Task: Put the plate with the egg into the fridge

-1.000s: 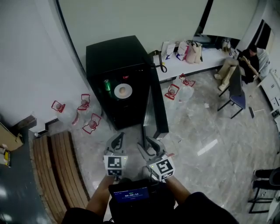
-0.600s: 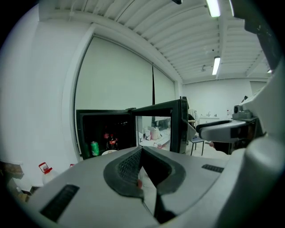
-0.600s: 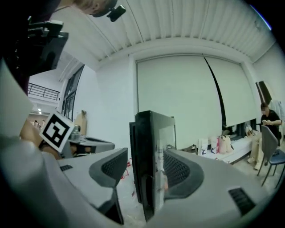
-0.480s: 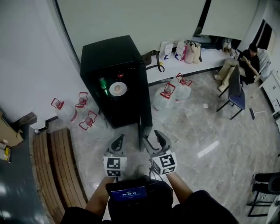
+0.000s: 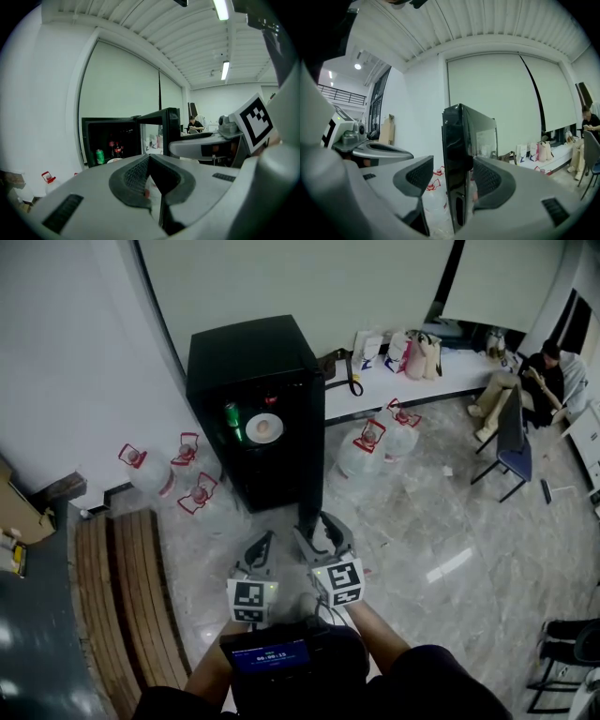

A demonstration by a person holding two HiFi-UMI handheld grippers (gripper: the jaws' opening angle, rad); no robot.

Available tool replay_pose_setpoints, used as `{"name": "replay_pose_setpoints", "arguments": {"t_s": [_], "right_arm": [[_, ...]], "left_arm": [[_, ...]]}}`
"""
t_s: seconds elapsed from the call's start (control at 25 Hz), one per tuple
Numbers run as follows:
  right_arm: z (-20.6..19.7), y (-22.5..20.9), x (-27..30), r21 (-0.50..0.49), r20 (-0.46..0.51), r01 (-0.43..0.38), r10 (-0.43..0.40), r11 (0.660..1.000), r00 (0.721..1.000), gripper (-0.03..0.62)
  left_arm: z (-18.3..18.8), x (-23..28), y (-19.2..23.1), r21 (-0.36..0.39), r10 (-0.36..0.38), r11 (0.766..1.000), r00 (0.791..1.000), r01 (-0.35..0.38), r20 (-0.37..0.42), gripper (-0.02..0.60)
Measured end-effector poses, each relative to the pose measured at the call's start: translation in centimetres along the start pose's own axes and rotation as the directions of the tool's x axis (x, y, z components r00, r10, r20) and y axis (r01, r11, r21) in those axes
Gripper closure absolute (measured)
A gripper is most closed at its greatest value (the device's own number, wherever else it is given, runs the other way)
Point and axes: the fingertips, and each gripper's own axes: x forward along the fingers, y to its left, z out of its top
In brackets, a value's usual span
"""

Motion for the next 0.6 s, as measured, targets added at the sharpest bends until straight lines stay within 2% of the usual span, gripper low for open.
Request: {"name": "replay_pose_setpoints", "arguments": {"t_s": [0.2, 0.36, 0.52, 0.6], "right_arm": [[-0.1, 3.8, 3.1, -0.01, -0.016, -0.102, 0.102, 0.995, 0.995, 0.349], [0.1, 7.3, 5.9, -0.033, -0.053, -0.222, 0.22, 0.974, 0.974, 0.349], [0.7, 9.5, 6.9, -0.064, -0.04, -0.258, 0.256, 0.964, 0.966, 0.357], [0.9, 9.7, 7.0, -0.073, -0.021, -0.243, 0.242, 0.967, 0.97, 0.449]], "left_arm": [[-0.7, -1.1, 2.9, -0.01, 0.056, 0.998, 0.998, -0.056, -0.004, 0.572], [-0.8, -2.1, 5.3, -0.023, 0.103, 0.994, 0.995, -0.103, -0.002, 0.572], [-0.8, -2.9, 7.3, -0.033, 0.141, 0.99, 0.99, -0.141, 0.007, 0.572], [-0.7, -3.2, 8.1, -0.039, 0.151, 0.988, 0.988, -0.15, 0.016, 0.572]]}}
